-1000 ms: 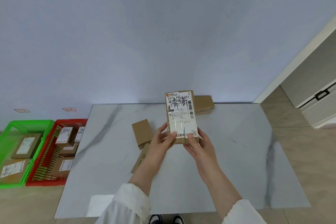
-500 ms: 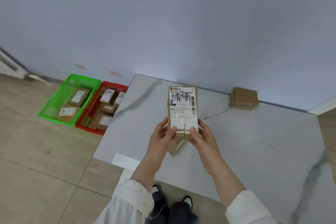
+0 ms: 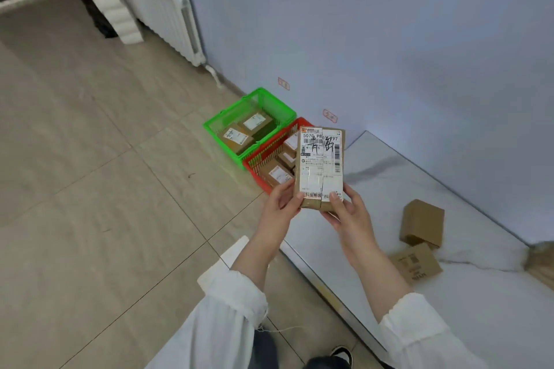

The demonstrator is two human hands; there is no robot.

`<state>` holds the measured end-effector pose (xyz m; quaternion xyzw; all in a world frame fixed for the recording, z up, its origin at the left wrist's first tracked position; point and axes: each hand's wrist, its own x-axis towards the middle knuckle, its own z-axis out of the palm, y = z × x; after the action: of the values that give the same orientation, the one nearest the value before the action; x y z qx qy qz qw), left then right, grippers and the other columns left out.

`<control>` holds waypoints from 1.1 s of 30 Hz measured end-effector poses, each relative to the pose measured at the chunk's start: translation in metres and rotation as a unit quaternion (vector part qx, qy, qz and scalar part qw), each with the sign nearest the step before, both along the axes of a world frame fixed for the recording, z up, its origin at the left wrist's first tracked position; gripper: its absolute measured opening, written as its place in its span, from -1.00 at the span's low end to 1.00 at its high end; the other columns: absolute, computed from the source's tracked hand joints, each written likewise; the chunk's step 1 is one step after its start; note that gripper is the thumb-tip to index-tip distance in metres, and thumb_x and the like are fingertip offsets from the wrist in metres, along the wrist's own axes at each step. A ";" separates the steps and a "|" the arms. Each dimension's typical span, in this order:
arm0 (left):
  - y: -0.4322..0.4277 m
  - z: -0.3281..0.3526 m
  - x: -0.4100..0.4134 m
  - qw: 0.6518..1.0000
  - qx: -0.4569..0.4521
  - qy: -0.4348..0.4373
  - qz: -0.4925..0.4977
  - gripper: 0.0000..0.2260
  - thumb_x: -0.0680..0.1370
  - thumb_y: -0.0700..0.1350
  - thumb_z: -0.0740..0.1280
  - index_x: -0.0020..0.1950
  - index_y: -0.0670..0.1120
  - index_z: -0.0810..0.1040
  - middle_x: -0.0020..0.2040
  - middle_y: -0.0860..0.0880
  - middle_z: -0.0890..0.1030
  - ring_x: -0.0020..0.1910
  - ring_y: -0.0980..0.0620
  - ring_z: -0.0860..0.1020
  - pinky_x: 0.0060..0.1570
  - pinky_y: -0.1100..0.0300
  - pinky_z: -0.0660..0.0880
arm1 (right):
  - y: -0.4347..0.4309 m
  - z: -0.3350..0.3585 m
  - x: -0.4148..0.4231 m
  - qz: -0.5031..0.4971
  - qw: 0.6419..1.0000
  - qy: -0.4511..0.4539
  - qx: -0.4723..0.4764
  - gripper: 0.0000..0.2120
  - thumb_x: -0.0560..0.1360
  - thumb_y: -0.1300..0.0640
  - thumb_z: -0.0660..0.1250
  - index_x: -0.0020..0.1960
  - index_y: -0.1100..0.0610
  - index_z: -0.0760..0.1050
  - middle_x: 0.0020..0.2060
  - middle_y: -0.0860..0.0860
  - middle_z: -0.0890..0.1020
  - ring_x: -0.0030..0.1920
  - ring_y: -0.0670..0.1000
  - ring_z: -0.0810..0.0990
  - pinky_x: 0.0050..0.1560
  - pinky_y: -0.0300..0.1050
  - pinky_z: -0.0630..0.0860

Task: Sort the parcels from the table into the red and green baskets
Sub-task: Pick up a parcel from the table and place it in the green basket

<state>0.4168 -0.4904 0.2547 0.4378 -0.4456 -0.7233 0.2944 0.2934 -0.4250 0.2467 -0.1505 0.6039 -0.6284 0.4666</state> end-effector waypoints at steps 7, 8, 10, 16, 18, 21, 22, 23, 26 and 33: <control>-0.103 -0.015 0.086 0.995 0.026 0.014 0.098 -0.67 0.56 -0.20 0.27 0.33 -0.16 0.39 0.20 -0.12 0.54 0.21 -0.01 0.51 -0.02 0.37 0.55 | -0.122 -0.014 0.084 0.070 0.998 -0.003 0.003 -0.51 0.50 0.18 0.33 0.40 0.13 0.30 0.23 0.13 0.56 0.22 0.12 0.56 0.19 0.10 0.50; -0.117 -0.018 0.092 0.994 0.028 0.014 0.105 -0.69 0.56 -0.21 0.26 0.31 -0.15 0.41 0.17 -0.12 0.55 0.18 0.00 0.52 -0.05 0.40 0.55 | -0.137 -0.017 0.090 0.075 0.997 -0.003 0.007 -0.48 0.49 0.15 0.35 0.41 0.13 0.30 0.22 0.13 0.57 0.21 0.13 0.56 0.20 0.14 0.49; -0.147 -0.023 0.099 0.993 0.030 0.011 0.111 -0.70 0.56 -0.21 0.27 0.29 -0.15 0.42 0.16 -0.12 0.55 0.16 0.02 0.51 -0.09 0.42 0.54 | -0.168 -0.023 0.097 0.075 0.997 -0.003 0.018 -0.47 0.47 0.13 0.37 0.40 0.12 0.31 0.22 0.13 0.58 0.20 0.12 0.57 0.22 0.15 0.48; -0.257 -0.030 0.100 0.994 0.025 -0.001 0.107 -0.71 0.57 -0.20 0.26 0.29 -0.17 0.41 0.07 -0.02 0.57 -0.01 0.19 0.54 -0.09 0.43 0.54 | -0.277 -0.030 0.099 0.069 0.997 -0.016 0.020 -0.51 0.50 0.18 0.31 0.41 0.14 0.29 0.20 0.12 0.58 0.17 0.06 0.59 0.19 0.03 0.52; -0.294 -0.028 0.098 0.993 0.023 -0.009 0.113 -0.70 0.57 -0.21 0.25 0.30 -0.19 0.41 0.07 -0.04 0.58 -0.02 0.18 0.55 -0.08 0.42 0.54 | -0.315 -0.028 0.097 0.072 0.997 -0.034 0.020 -0.52 0.51 0.20 0.30 0.40 0.14 0.28 0.19 0.13 0.58 0.16 0.06 0.59 0.17 0.00 0.53; -0.345 -0.028 0.093 0.994 0.016 -0.020 0.107 -0.71 0.58 -0.21 0.25 0.30 -0.20 0.42 0.09 -0.09 0.58 -0.02 0.15 0.56 -0.10 0.42 0.54 | -0.365 -0.026 0.093 0.075 0.996 -0.043 0.021 -0.51 0.51 0.19 0.31 0.41 0.13 0.28 0.20 0.14 0.57 0.17 0.07 0.58 0.21 0.03 0.51; -0.362 -0.029 0.091 0.994 0.016 -0.023 0.102 -0.72 0.58 -0.20 0.24 0.29 -0.19 0.42 0.08 -0.08 0.58 -0.02 0.15 0.56 -0.11 0.42 0.54 | -0.380 -0.026 0.091 0.078 0.996 -0.043 0.023 -0.50 0.51 0.18 0.31 0.41 0.13 0.28 0.20 0.14 0.57 0.18 0.07 0.58 0.24 0.06 0.49; -0.378 -0.031 0.088 0.995 0.017 -0.027 0.098 -0.72 0.58 -0.20 0.24 0.29 -0.19 0.43 0.08 -0.08 0.59 -0.02 0.15 0.56 -0.10 0.42 0.54 | -0.394 -0.027 0.088 0.080 0.995 -0.043 0.027 -0.50 0.52 0.18 0.31 0.42 0.13 0.28 0.21 0.13 0.57 0.20 0.07 0.57 0.27 0.07 0.47; -0.426 -0.039 0.081 0.995 0.023 -0.044 0.084 -0.69 0.57 -0.16 0.26 0.31 -0.18 0.44 0.17 -0.10 0.57 0.02 0.12 0.56 -0.03 0.37 0.54 | -0.436 -0.036 0.081 0.083 0.995 -0.042 0.047 -0.51 0.54 0.17 0.27 0.44 0.11 0.27 0.26 0.11 0.54 0.24 0.06 0.54 0.31 0.07 0.43; -0.543 -0.071 0.061 0.995 0.032 -0.097 -0.021 -0.73 0.57 -0.11 0.26 0.27 -0.08 0.46 0.15 -0.05 0.58 -0.02 0.15 0.57 0.06 0.28 0.50 | -0.527 -0.068 0.076 0.002 0.992 -0.051 0.113 -0.48 0.51 0.10 0.32 0.44 0.07 0.30 0.27 0.10 0.53 0.20 0.04 0.56 0.26 -0.01 0.47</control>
<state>0.4779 -1.0337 0.1839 0.5056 -0.4579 -0.6972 0.2206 0.3694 -0.9517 0.1791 -0.0658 0.6466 -0.5618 0.5119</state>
